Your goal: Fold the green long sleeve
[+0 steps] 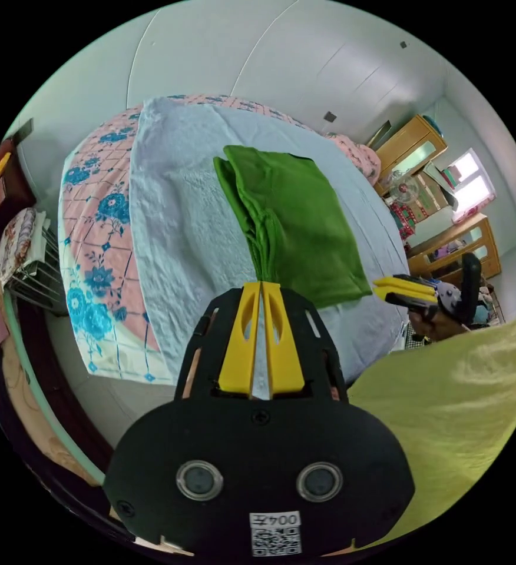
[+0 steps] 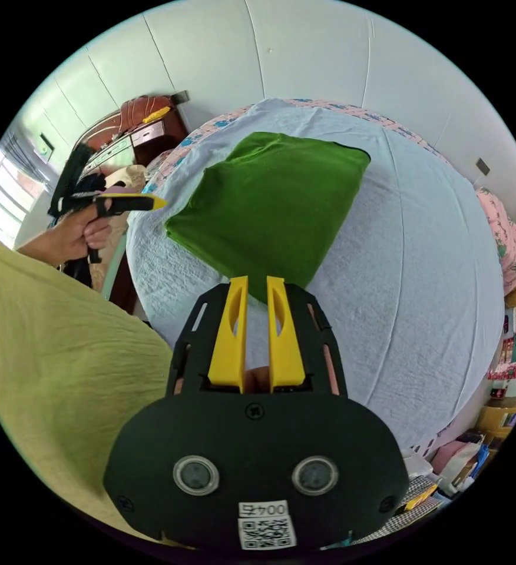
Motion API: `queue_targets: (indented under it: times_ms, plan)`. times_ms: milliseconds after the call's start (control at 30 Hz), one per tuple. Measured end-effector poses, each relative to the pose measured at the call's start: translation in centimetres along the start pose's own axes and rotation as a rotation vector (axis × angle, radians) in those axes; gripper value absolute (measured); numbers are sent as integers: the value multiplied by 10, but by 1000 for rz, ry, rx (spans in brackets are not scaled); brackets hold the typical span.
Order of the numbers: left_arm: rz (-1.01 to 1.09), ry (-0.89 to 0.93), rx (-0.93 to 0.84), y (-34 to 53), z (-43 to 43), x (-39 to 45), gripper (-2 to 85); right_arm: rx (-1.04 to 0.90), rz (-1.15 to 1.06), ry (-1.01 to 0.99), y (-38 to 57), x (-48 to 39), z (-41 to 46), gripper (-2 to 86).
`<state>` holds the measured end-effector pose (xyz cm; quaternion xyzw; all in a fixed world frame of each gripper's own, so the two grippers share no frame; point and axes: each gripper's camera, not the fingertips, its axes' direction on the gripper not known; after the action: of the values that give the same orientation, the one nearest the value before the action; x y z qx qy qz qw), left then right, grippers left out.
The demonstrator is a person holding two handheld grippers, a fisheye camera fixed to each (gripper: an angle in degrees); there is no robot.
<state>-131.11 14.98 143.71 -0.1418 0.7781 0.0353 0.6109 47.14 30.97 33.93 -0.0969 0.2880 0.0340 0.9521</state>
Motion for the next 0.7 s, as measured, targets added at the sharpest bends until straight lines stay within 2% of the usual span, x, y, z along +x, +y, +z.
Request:
queue_targets:
  times_ms: [67, 167, 433, 700]
  plan:
    - [53, -26, 56, 24, -7, 8, 42, 8, 1, 38, 11, 0, 0, 76]
    - [119, -37, 36, 33, 1, 13, 70, -10, -66, 79, 23, -5, 4, 90]
    - [186, -37, 30, 26, 11, 18, 56, -36, -124, 132, 30, -2, 13, 84]
    - [110, -47, 0, 35, 12, 4, 21, 21, -117, 196, 27, 14, 8, -1]
